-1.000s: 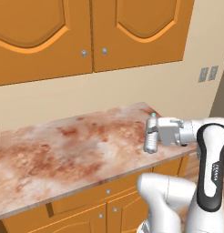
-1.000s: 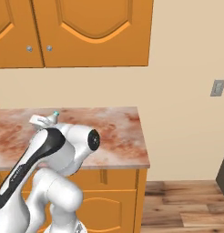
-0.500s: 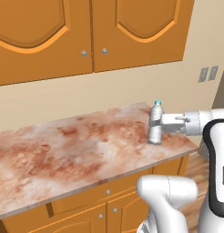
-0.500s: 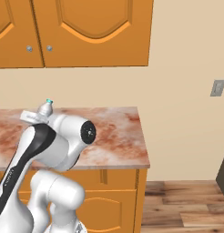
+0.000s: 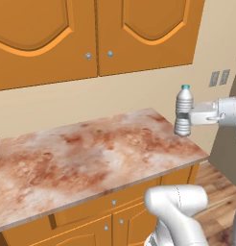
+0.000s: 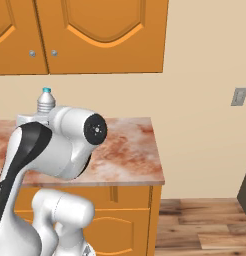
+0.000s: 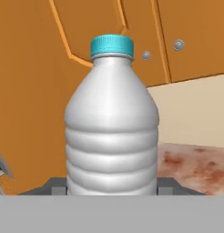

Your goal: Place the drinks on the dining counter in a tight cluster.

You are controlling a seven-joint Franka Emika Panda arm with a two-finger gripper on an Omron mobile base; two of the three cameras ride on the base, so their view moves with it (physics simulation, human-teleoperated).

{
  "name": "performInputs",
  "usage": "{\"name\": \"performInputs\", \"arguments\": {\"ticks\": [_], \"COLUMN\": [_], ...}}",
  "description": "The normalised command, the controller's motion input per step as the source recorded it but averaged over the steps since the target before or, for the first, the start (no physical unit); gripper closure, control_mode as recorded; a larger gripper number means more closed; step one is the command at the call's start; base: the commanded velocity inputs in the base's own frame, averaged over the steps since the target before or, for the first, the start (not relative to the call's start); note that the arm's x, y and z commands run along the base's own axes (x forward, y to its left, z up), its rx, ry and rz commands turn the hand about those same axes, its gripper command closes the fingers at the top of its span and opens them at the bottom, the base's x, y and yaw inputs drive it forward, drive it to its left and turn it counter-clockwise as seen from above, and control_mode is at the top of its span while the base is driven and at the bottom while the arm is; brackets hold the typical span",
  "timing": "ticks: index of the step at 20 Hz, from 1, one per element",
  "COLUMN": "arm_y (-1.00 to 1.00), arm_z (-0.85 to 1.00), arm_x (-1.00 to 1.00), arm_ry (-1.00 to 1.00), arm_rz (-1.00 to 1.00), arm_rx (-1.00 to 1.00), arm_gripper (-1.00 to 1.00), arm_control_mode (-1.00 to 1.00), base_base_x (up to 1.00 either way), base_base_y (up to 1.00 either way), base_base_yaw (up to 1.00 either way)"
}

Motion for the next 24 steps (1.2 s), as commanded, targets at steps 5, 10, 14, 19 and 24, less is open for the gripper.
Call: {"name": "performInputs", "arguments": {"ticks": [5,10,14,19,24], "arm_y": [-0.21,0.03,0.0,0.0,0.0], "arm_z": [0.16,0.11,0.0,0.0,0.0], "arm_x": [-0.44,-0.11,0.0,0.0,-0.03], "arm_ry": [-0.31,-0.15,0.0,0.0,0.0], "arm_rz": [0.0,0.01,0.0,0.0,0.0], "arm_rx": [-0.05,0.0,0.0,0.0,0.0], "arm_gripper": [1.0,1.0,1.0,1.0,1.0], "arm_control_mode": [-1.0,-1.0,-1.0,-1.0,1.0], "base_base_x": [0.0,0.0,0.0,0.0,-0.41], "base_base_y": [0.0,0.0,0.0,0.0,-0.07], "base_base_yaw": [0.0,0.0,0.0,0.0,-0.04]}}
